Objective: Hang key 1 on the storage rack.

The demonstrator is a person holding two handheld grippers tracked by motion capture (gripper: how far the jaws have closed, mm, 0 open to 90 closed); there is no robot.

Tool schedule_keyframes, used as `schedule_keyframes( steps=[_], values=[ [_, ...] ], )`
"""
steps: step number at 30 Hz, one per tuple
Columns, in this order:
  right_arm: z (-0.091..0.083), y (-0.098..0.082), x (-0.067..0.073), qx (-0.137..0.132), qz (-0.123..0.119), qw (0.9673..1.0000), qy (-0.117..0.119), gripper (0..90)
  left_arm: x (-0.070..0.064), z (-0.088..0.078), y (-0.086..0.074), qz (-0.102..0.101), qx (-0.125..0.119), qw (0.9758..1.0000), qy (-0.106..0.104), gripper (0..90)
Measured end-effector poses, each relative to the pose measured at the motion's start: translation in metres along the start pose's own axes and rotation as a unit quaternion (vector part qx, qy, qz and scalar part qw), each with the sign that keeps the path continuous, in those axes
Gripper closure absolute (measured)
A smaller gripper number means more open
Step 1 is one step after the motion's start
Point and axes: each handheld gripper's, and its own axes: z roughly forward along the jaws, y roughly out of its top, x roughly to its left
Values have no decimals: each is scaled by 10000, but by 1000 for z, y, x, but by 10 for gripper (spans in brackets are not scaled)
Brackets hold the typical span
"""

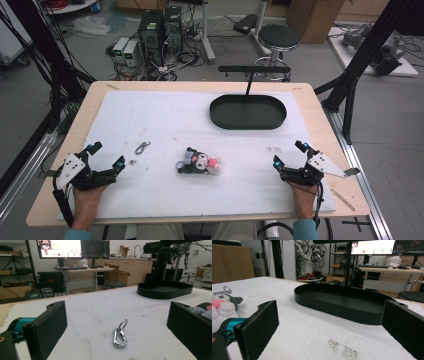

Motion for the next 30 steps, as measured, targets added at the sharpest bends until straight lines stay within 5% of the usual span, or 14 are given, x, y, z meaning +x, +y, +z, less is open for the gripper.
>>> schedule_keyframes(
  steps=[22, 30],
  values=[
    [0, 1, 1, -1, -40, 10000, -52, 8, 0, 0, 0, 7, -4, 10000, -20, 35],
    [5, 11, 2, 134, -9, 9998, 160, 8, 0, 0, 0, 8, 17, 10000, -14, 35]
  ],
)
